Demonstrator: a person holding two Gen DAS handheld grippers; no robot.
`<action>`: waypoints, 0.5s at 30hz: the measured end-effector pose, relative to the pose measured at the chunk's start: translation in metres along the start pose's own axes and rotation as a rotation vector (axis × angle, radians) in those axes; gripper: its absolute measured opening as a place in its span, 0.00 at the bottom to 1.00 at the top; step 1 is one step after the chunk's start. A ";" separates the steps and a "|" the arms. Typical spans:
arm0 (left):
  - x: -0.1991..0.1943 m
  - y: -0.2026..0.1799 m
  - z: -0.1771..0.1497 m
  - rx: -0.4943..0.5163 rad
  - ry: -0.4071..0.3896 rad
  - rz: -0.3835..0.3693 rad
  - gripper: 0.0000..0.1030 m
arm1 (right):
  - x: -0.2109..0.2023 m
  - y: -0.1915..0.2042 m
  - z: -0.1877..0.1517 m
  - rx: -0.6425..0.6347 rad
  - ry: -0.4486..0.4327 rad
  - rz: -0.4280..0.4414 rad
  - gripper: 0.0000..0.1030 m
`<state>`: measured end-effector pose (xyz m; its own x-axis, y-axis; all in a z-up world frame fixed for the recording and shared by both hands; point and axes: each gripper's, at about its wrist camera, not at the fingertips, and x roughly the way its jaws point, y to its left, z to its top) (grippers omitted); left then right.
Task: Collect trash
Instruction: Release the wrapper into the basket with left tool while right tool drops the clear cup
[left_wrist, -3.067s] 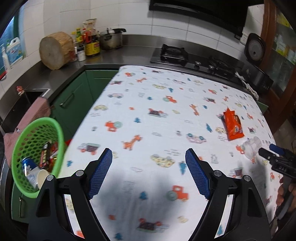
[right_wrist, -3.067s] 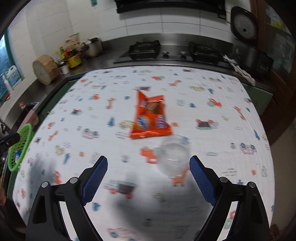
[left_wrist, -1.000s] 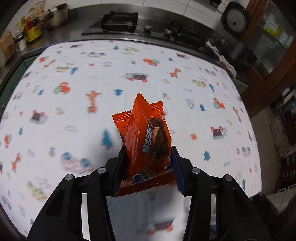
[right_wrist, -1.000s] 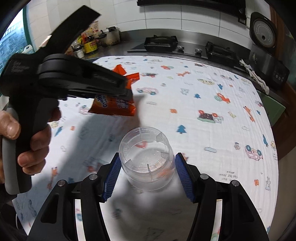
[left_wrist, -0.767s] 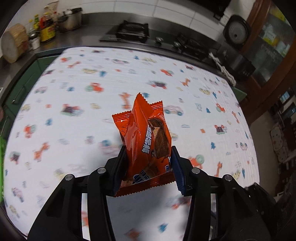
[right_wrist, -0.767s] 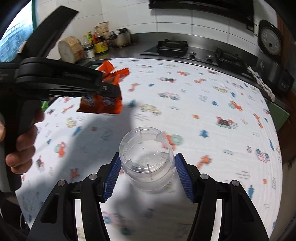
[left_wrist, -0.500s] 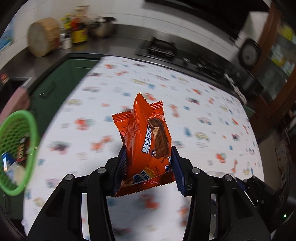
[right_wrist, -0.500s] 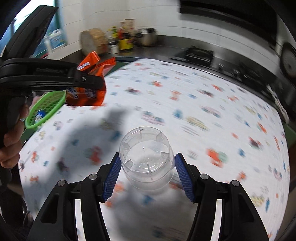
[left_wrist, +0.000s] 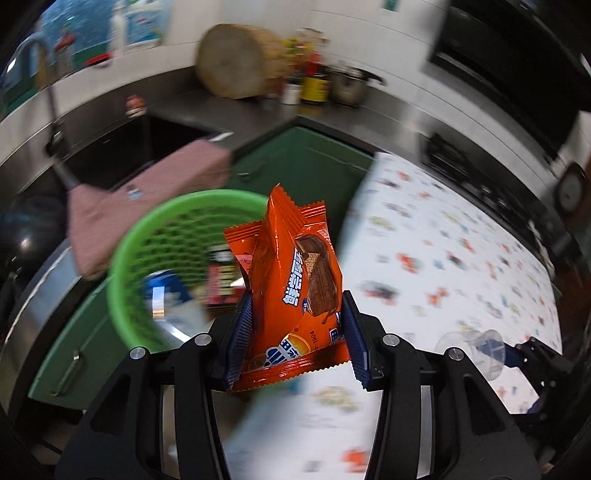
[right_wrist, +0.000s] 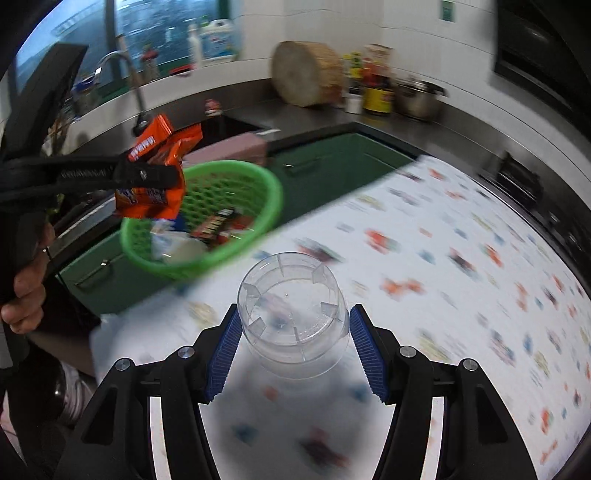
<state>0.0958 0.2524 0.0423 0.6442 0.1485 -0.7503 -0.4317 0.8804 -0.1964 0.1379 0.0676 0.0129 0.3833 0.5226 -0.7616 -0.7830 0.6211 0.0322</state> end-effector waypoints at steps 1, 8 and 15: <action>0.001 0.018 0.001 -0.022 0.000 0.016 0.45 | 0.007 0.012 0.007 -0.013 0.002 0.011 0.56; 0.012 0.109 0.001 -0.150 0.019 0.088 0.45 | 0.050 0.077 0.043 -0.067 0.017 0.075 0.56; 0.023 0.156 -0.001 -0.221 0.035 0.099 0.45 | 0.085 0.101 0.069 -0.064 0.037 0.095 0.56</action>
<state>0.0427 0.3926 -0.0067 0.5710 0.2099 -0.7937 -0.6221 0.7415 -0.2514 0.1250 0.2148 -0.0043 0.2882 0.5546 -0.7806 -0.8453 0.5304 0.0648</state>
